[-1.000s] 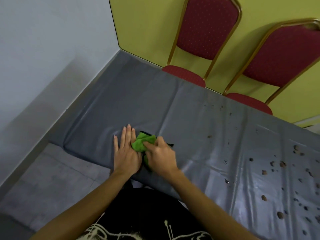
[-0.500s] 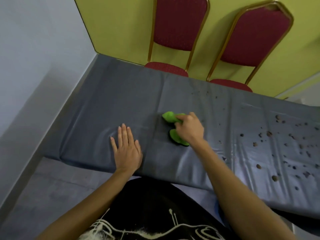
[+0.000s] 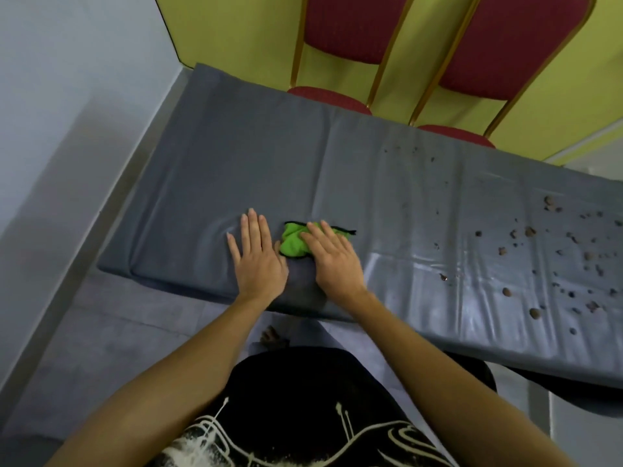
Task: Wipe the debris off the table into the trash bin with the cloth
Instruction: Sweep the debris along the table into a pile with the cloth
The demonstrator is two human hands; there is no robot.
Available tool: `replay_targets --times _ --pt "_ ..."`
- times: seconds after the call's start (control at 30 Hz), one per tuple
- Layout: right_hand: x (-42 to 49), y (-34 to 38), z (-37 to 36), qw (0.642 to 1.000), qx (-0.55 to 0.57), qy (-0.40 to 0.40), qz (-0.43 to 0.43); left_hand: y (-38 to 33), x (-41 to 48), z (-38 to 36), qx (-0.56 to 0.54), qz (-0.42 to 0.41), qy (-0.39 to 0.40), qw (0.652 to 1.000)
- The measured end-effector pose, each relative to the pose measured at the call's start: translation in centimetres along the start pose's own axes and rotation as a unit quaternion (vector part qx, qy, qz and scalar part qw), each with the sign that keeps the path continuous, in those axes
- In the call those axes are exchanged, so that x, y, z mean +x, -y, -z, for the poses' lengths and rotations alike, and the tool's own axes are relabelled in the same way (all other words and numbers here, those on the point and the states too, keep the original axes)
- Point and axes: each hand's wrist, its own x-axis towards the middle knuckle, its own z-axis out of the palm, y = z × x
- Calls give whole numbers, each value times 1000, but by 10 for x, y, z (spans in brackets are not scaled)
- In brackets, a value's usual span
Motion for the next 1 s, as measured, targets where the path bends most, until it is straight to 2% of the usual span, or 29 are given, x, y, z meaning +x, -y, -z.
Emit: replay_targets --times 0.07,0.17,0.27,0.3,0.37,0.43,0.5,0.57,0.67,0.73,0.87,0.93,1.0 --pt "2 -43 11 998 1 -31 -49 4 1 3 -11 -14 12 1000" --pt "10 -101 34 982 -4 -88 -168 14 3 11 -3 -33 56 998" --pt "23 -105 48 955 50 -156 -248 11 9 21 0 -27 76 997" --pt "31 -95 49 952 66 -177 -242 5 14 26 -18 -12 66 998" --pt "43 -66 43 962 78 -189 -179 -14 28 33 -65 6 39 997" --pt "48 -39 23 981 55 -156 -104 -32 50 34 -83 -11 13 996" --pt "50 -26 8 993 26 -93 -65 -42 78 35 -85 -11 6 996" --pt "53 -36 0 998 -6 -60 -20 -42 104 33 -78 17 15 997" --pt "72 -86 10 995 -56 -56 52 -27 125 23 -66 75 18 995" --pt "91 -127 24 995 -73 -63 20 -21 123 14 -33 70 -8 997" --pt "138 -173 67 978 -27 -138 -157 -24 118 8 -17 73 -64 995" --pt "170 -153 84 970 3 -175 -170 -25 118 6 -13 79 -69 994" --pt "198 -109 80 974 19 -184 -132 -25 119 7 -15 83 -77 993"
